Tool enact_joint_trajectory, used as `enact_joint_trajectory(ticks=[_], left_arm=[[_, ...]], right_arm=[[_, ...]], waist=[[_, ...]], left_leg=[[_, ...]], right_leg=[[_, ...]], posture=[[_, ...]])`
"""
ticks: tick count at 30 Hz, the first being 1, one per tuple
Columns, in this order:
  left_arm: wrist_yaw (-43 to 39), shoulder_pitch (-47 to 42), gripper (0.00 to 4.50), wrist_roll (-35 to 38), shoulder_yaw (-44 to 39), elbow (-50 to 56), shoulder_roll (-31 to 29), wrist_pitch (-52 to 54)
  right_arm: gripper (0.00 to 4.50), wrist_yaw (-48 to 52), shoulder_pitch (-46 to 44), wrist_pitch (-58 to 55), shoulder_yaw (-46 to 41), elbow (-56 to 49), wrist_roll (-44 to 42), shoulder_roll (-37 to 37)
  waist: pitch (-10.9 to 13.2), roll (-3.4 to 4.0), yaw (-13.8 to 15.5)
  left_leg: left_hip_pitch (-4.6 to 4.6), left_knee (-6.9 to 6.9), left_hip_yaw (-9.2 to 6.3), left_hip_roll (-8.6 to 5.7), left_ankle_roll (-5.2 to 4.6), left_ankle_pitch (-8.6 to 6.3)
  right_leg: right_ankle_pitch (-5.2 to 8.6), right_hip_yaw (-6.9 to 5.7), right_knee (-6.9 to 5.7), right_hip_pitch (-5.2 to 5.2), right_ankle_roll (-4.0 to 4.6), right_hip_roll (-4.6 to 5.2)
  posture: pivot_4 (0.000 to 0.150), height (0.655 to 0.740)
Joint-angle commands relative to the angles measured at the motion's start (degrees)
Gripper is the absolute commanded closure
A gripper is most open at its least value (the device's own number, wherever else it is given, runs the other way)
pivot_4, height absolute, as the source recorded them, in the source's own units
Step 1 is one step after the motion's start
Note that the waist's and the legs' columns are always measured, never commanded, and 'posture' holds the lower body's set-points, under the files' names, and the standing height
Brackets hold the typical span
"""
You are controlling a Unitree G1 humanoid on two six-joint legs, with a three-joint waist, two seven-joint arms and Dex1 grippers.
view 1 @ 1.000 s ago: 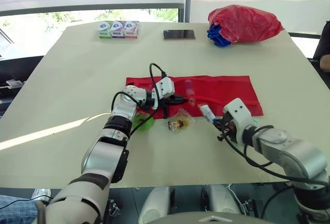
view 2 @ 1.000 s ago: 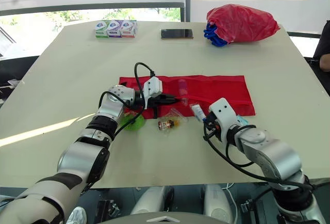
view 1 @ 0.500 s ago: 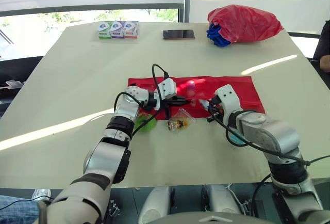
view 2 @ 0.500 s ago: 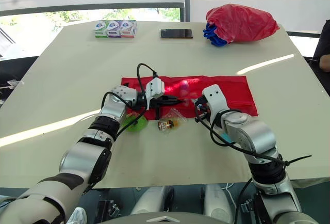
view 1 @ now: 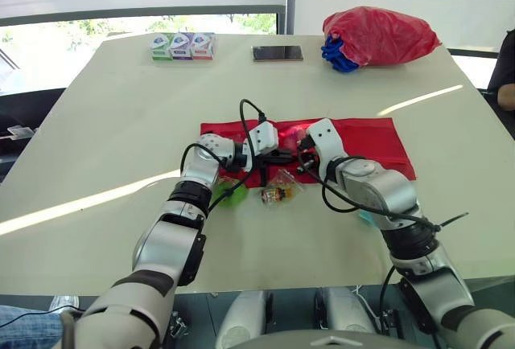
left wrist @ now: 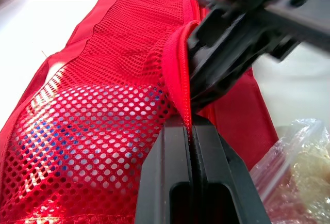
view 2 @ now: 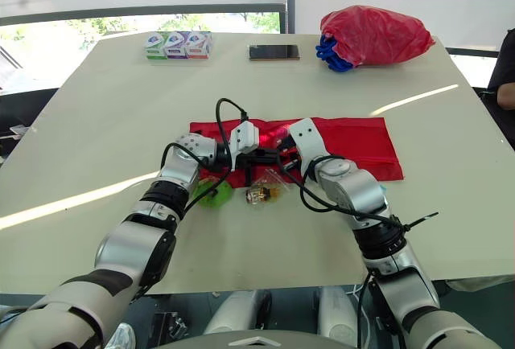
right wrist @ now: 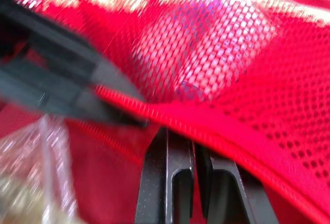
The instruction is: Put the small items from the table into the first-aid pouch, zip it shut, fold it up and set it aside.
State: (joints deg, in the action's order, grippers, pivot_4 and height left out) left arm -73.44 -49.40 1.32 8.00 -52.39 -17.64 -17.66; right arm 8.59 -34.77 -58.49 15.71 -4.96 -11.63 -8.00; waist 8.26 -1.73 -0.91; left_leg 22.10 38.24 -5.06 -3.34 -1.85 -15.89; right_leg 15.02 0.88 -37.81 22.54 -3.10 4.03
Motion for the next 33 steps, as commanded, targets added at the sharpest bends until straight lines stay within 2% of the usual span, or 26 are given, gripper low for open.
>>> enact_joint_trajectory(ticks=[1, 7, 8, 11, 12, 13, 20, 25, 26, 27, 30, 33], left_arm=[[-0.6, -0.5, 4.5, 0.5, 0.6, 2.3, 0.8, -0.7], [-0.2, -0.7, 4.5, 0.3, 0.6, 1.5, 0.9, -0.9], [-0.1, -0.8, 4.5, 0.3, 0.5, 1.1, 0.9, -1.0], [0.5, -1.5, 4.5, 0.0, 0.4, -0.1, 0.8, -1.4], [0.9, -1.8, 4.5, -0.1, 0.3, -0.6, 0.7, -1.5], [1.3, -2.1, 4.5, -0.2, 0.2, -1.1, 0.6, -1.6], [3.2, -3.9, 4.5, -0.6, -0.2, -4.5, 0.0, -2.2], [3.2, -4.6, 4.5, -0.9, -0.4, -6.0, -0.3, -3.0], [3.2, -4.7, 4.5, -1.0, -0.4, -6.3, -0.3, -3.1], [3.3, -4.8, 4.5, -1.1, -0.4, -6.5, -0.4, -3.2], [3.3, -5.0, 4.5, -1.1, -0.4, -7.1, -0.6, -3.5], [3.1, -4.9, 4.5, -1.1, -0.4, -7.4, -0.8, -3.7]], right_arm=[[4.41, -1.0, -1.4, 5.1, -1.1, 1.2, 2.3, 1.6], [4.41, -1.0, 1.1, 9.5, -1.3, 0.7, 4.5, 2.1], [3.85, -0.5, 1.8, 9.2, -1.2, -0.2, 4.5, 1.7], [2.64, 0.1, 4.1, 7.9, -1.5, -3.8, 4.2, 1.0], [2.51, 1.3, 5.1, 6.4, -1.2, -6.0, 3.6, 0.2], [2.17, 2.0, 6.2, 4.8, -1.0, -8.5, 3.3, -0.8], [2.17, 7.5, 10.6, -5.3, -2.9, -23.8, -2.1, -5.6], [2.17, 16.7, 15.2, -1.6, -4.5, -30.5, -7.4, -12.9], [1.62, 18.8, 16.3, 0.5, -5.2, -31.5, -8.5, -14.3], [1.36, 20.8, 18.2, 2.5, -6.8, -33.0, -9.6, -16.1], [0.11, 26.7, 25.4, 8.4, -13.5, -37.5, -12.8, -21.4], [0.11, 34.0, 33.0, 22.3, -22.5, -39.0, -16.6, -22.2]], waist=[[0.0, 0.0, -0.1], [0.0, 0.01, -0.1], [0.0, 0.01, -0.1], [0.0, 0.01, -0.1], [0.0, 0.01, 0.0], [0.0, 0.01, 0.0], [0.0, 0.0, 0.0], [0.0, 0.0, 0.1], [0.0, -0.01, 0.1], [0.0, -0.01, 0.1], [0.0, -0.01, 0.2], [0.0, -0.05, 0.2]], left_leg=[[0.0, 0.0, 0.0, 0.0, 0.0, 0.0], [0.02, 0.0, 0.02, 0.0, 0.0, 0.0], [0.03, 0.0, 0.02, 0.0, 0.0, 0.0], [0.03, 0.0, 0.02, 0.0, 0.0, 0.0], [0.03, 0.0, 0.02, 0.0, 0.0, 0.0], [0.03, -0.01, 0.01, 0.0, 0.0, 0.0], [0.04, 0.0, 0.01, 0.0, -0.01, -0.01], [0.05, 0.0, 0.0, 0.0, -0.03, -0.01], [0.06, 0.01, 0.0, 0.0, -0.03, -0.02], [0.06, 0.02, 0.0, -0.01, -0.18, -0.1], [0.06, 0.01, -0.02, 0.0, -0.21, -0.12], [0.07, 0.01, -0.03, 0.0, -0.23, -0.13]], right_leg=[[0.0, 0.0, 0.0, 0.0, 0.0, 0.0], [0.0, 0.01, -0.02, 0.04, 0.0, 0.0], [0.0, 0.01, -0.01, 0.05, 0.0, 0.0], [0.0, 0.01, -0.02, 0.05, 0.0, 0.0], [0.0, 0.01, -0.01, 0.05, 0.0, 0.0], [0.0, 0.01, -0.01, 0.05, 0.0, 0.0], [0.0, -0.01, -0.02, 0.04, 0.0, -0.01], [0.0, -0.03, 0.02, 0.02, 0.0, -0.01], [0.0, -0.04, 0.03, 0.02, -0.01, -0.01], [0.0, -0.05, 0.05, 0.0, -0.01, -0.01], [0.0, -0.07, 0.07, -0.01, -0.02, -0.01], [0.0, -0.09, 0.11, -0.07, -0.02, -0.01]], posture=[[0.15, 0.74], [0.15, 0.74], [0.15, 0.74], [0.15, 0.74], [0.15, 0.74], [0.15, 0.74], [0.15, 0.74], [0.15, 0.74], [0.15, 0.74], [0.15, 0.74], [0.15, 0.74], [0.15, 0.74]])
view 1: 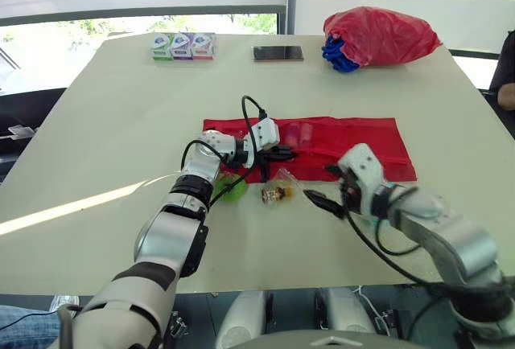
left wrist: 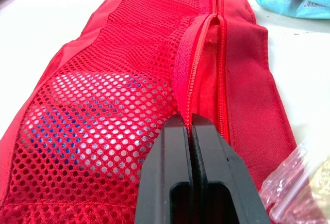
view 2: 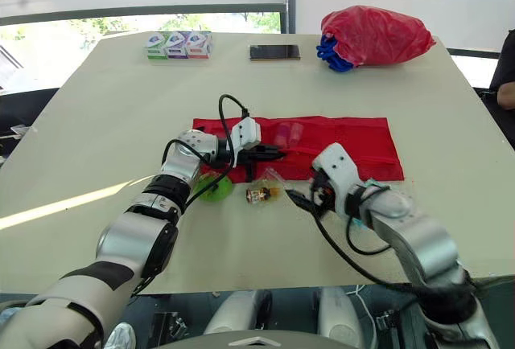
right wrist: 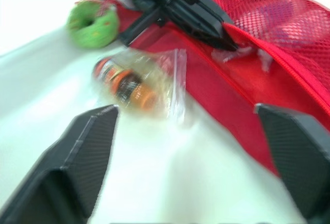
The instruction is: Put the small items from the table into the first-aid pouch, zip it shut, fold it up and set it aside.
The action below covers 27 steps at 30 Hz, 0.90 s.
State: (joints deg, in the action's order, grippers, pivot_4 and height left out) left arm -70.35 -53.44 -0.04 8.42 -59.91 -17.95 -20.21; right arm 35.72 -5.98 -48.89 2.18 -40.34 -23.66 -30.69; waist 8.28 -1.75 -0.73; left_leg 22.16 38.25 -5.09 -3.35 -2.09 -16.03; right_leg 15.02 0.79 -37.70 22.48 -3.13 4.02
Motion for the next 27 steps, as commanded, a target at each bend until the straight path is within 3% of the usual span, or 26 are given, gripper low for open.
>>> enact_joint_trajectory(ticks=[1, 9, 15, 21, 27], left_arm=[[0.0, -0.8, 4.5, 0.2, -0.8, 0.0, -0.5, -1.2], [-0.3, -0.5, 4.5, 0.3, -0.7, -0.1, -0.7, -1.2], [-0.5, -0.4, 4.5, 0.3, -0.6, 0.0, -0.7, -1.2], [-0.4, -0.7, 4.5, 0.1, -0.5, -0.2, -0.4, -1.2], [-0.5, -0.7, 4.5, -0.1, -0.4, -0.2, -0.1, -1.1]], right_arm=[[0.11, 9.6, 7.0, 15.4, -12.2, -3.8, -5.8, -0.7], [0.11, 31.0, 19.2, 23.8, -36.1, 5.4, -14.2, -15.3], [0.11, 36.9, 20.8, 25.2, -42.3, 9.6, -17.1, -20.2], [0.11, 32.5, 17.2, 25.4, -36.8, 8.0, -16.4, -19.9], [0.11, 20.2, 6.2, 20.4, -15.2, 5.0, -10.2, -16.3]], waist=[[0.0, -0.02, 0.0], [0.1, -0.04, 0.1], [0.1, -0.06, 0.1], [0.1, -0.06, 0.2], [0.1, -0.09, 0.0]], left_leg=[[-0.03, 0.0, -0.01, 0.01, -0.01, -0.01], [-0.26, 0.01, 0.0, 0.04, -0.07, -0.04], [-0.28, 0.01, 0.01, 0.1, -0.1, -0.06], [-0.27, 0.01, 0.0, 0.11, -0.11, -0.07], [-0.22, 0.04, -0.03, 0.1, 0.01, 0.0]], right_leg=[[0.0, -0.02, 0.01, -0.04, -0.01, -0.01], [-0.01, -0.04, 0.08, -0.42, -0.04, -0.02], [-0.01, -0.04, 0.1, -0.46, -0.04, -0.01], [-0.01, -0.04, 0.14, -0.47, -0.04, 0.02], [-0.02, -0.07, 0.17, -0.44, -0.04, 0.03]], posture=[[0.15, 0.74], [0.15, 0.74], [0.15, 0.74], [0.15, 0.74], [0.15, 0.74]])
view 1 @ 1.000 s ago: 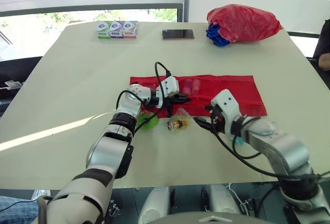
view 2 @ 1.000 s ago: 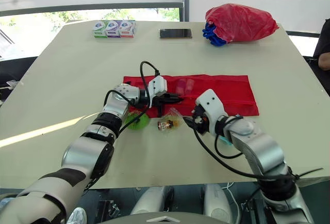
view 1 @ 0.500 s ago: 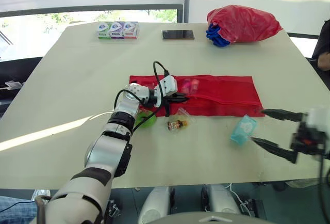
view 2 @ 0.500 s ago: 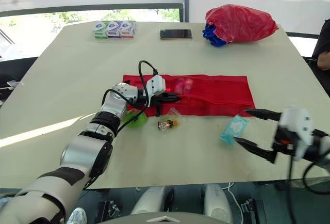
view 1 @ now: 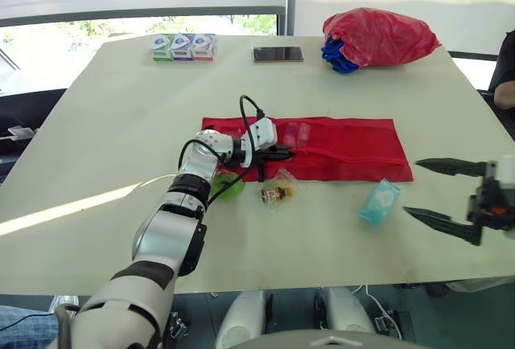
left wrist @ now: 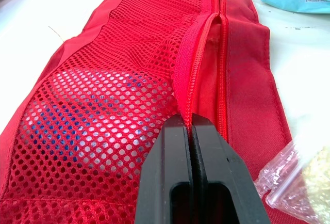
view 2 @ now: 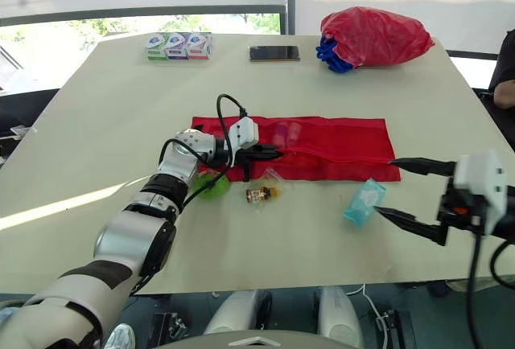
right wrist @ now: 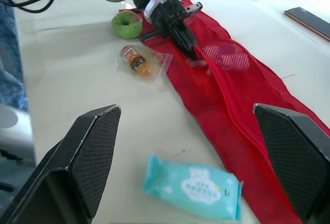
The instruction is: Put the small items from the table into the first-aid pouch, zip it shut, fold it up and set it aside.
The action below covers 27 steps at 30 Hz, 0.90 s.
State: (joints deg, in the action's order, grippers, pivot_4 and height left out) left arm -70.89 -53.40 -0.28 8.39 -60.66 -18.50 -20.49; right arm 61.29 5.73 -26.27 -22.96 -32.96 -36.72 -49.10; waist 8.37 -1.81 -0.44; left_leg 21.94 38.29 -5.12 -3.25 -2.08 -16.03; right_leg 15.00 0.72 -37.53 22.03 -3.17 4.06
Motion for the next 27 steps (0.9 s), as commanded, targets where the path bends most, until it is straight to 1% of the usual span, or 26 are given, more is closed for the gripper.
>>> enact_joint_trajectory(ticks=[1, 3, 5, 9, 13, 20, 25, 27], left_arm=[[0.0, -0.8, 4.5, 0.1, -0.4, 0.6, 0.5, -0.9], [0.0, -0.8, 4.5, 0.0, -0.4, 0.5, 0.5, -1.0], [0.1, -0.8, 4.5, 0.0, -0.5, 0.4, 0.3, -1.1], [0.1, -0.8, 4.5, -0.1, -0.5, 0.3, 0.2, -1.2], [0.1, -0.7, 4.5, -0.1, -0.5, 0.2, 0.0, -1.4], [0.0, -0.7, 4.5, -0.1, -0.5, 0.3, -0.2, -1.6], [0.1, -0.9, 4.5, -0.2, -0.5, 0.2, -0.3, -1.7], [0.1, -1.0, 4.5, -0.1, -0.6, 0.1, -0.3, -1.6]], right_arm=[[0.11, -6.6, -7.8, -2.6, 14.2, -2.1, 5.1, 3.0], [0.11, -8.1, -11.3, -3.1, 20.6, -1.2, 8.7, 4.4], [0.11, -9.2, -16.6, -3.1, 28.0, 1.1, 12.2, 7.4], [0.11, -10.0, -24.7, -3.3, 39.2, 7.1, 18.8, 12.3], [0.11, -10.4, -31.1, -2.1, 46.1, 14.1, 23.7, 17.8], [0.11, -8.7, -37.6, 3.3, 51.8, 26.7, 30.8, 22.1], [0.11, -7.8, -38.3, 5.5, 53.7, 29.6, 34.0, 23.4], [0.61, -7.7, -38.0, 5.2, 53.3, 29.3, 34.2, 23.8]], waist=[[0.0, -0.01, -0.4], [0.0, 0.01, -0.1], [0.0, -0.03, -0.2], [0.0, -0.03, -0.2], [0.0, -0.03, -0.3], [0.0, -0.02, -0.4], [0.0, -0.02, -0.4], [0.0, -0.02, -0.4]], left_leg=[[-0.04, 0.02, 0.05, 0.02, 0.08, 0.05], [-0.02, -0.01, 0.01, 0.02, 0.06, 0.04], [0.08, 0.0, -0.04, 0.0, 0.1, 0.06], [0.11, 0.03, 0.0, -0.06, 0.15, 0.09], [0.1, 0.02, -0.01, -0.05, 0.16, 0.1], [0.19, 0.04, 0.04, -0.09, 0.17, 0.1], [0.2, 0.03, 0.04, -0.09, 0.18, 0.11], [0.2, 0.03, 0.05, -0.09, 0.18, 0.11]], right_leg=[[-0.01, 0.04, -0.01, 0.01, -0.01, -0.01], [-0.01, 0.02, -0.04, 0.02, -0.02, -0.01], [-0.01, -0.05, 0.01, 0.11, -0.02, -0.02], [-0.02, 0.0, 0.0, 0.17, -0.02, -0.01], [-0.02, -0.01, -0.05, 0.25, -0.02, -0.03], [-0.02, 0.03, -0.12, 0.41, -0.02, -0.01], [-0.02, 0.02, -0.15, 0.44, -0.01, -0.01], [-0.02, 0.03, -0.15, 0.44, -0.01, -0.01]], posture=[[0.15, 0.74], [0.15, 0.74], [0.15, 0.74], [0.15, 0.74], [0.15, 0.74], [0.15, 0.74], [0.15, 0.74], [0.15, 0.74]])
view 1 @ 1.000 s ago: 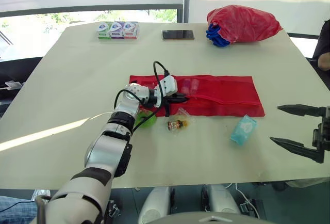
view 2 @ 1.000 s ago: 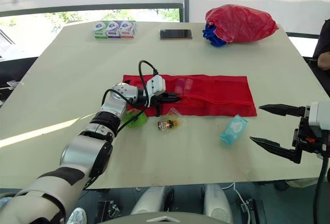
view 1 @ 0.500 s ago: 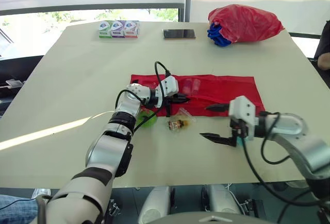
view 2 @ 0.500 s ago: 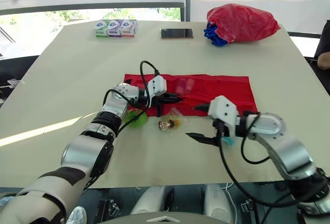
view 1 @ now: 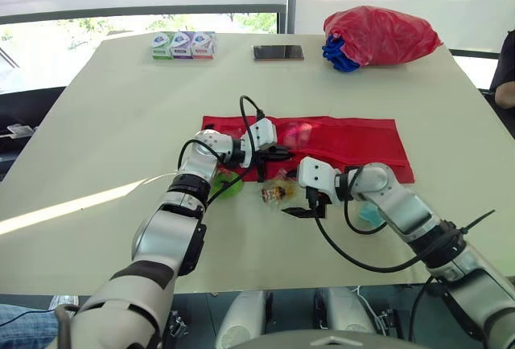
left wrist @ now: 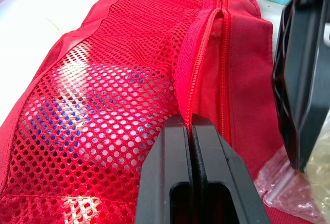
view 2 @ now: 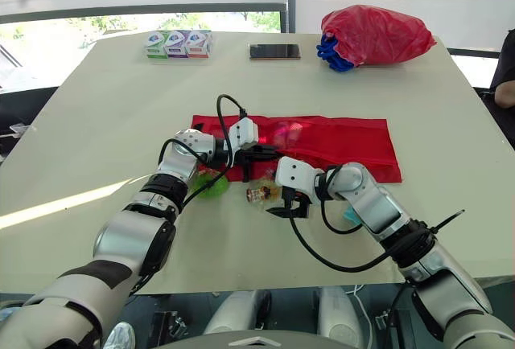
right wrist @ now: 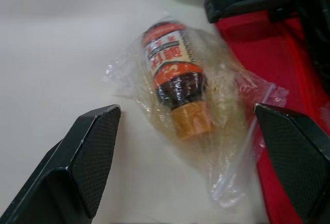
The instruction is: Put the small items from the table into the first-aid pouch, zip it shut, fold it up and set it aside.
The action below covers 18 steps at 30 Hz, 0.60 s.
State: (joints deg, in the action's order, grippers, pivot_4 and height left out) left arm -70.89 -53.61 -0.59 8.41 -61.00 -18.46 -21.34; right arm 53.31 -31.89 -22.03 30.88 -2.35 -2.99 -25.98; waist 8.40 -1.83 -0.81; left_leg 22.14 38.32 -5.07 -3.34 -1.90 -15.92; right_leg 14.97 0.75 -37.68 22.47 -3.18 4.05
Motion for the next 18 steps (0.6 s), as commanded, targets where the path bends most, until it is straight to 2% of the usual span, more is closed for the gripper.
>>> enact_joint_trajectory(ticks=[1, 2, 7, 8, 13, 18], left_arm=[[0.2, -0.8, 4.5, 0.2, -0.6, 0.5, -0.3, -0.8], [0.2, -0.8, 4.5, 0.2, -0.6, 0.5, -0.3, -0.8], [0.1, -0.6, 4.5, 0.2, -0.5, 0.5, 0.0, -0.7], [0.1, -0.5, 4.5, 0.1, -0.4, 0.6, 0.1, -0.7], [0.1, -0.4, 4.5, 0.3, -0.5, 0.8, 0.3, -0.6], [-0.1, -0.1, 4.5, 0.6, -0.7, 1.2, 0.4, -0.4]], right_arm=[[0.78, 0.6, -0.3, 1.0, -0.6, -1.7, 0.7, 0.6], [1.11, 0.7, 0.0, 0.7, -1.1, -2.2, 0.6, 0.5], [3.72, 1.2, 1.4, -1.0, -2.3, -5.6, 0.5, -1.3], [4.07, 1.2, 1.9, -1.4, -2.5, -6.4, 0.4, -1.7], [4.12, -1.5, 6.3, -7.2, -6.2, -13.7, -1.2, -3.3], [4.12, -10.0, 11.7, -24.0, -14.6, -22.9, -2.6, -2.8]], waist=[[0.0, 0.0, 0.0], [0.0, 0.0, 0.0], [0.0, 0.0, 0.0], [0.0, 0.0, 0.0], [0.0, 0.0, 0.1], [0.0, 0.01, 0.2]], left_leg=[[0.0, 0.0, -0.01, 0.0, 0.0, 0.0], [0.0, 0.0, -0.01, 0.0, 0.0, 0.0], [0.0, 0.0, 0.0, 0.0, 0.0, 0.0], [0.0, 0.0, 0.0, 0.0, 0.0, 0.0], [0.03, 0.0, -0.02, 0.0, 0.0, 0.0], [0.08, 0.02, -0.02, 0.0, 0.0, 0.0]], right_leg=[[0.0, 0.0, -0.01, 0.0, 0.0, 0.0], [0.0, 0.0, -0.02, 0.0, 0.0, 0.0], [0.0, 0.0, 0.0, 0.0, 0.0, 0.0], [0.0, 0.0, -0.01, 0.01, 0.0, 0.0], [0.0, -0.02, 0.0, 0.01, 0.0, 0.0], [0.0, 0.01, -0.01, 0.04, 0.0, 0.02]], posture=[[0.15, 0.74], [0.15, 0.74], [0.15, 0.74], [0.15, 0.74], [0.15, 0.74], [0.15, 0.74]])
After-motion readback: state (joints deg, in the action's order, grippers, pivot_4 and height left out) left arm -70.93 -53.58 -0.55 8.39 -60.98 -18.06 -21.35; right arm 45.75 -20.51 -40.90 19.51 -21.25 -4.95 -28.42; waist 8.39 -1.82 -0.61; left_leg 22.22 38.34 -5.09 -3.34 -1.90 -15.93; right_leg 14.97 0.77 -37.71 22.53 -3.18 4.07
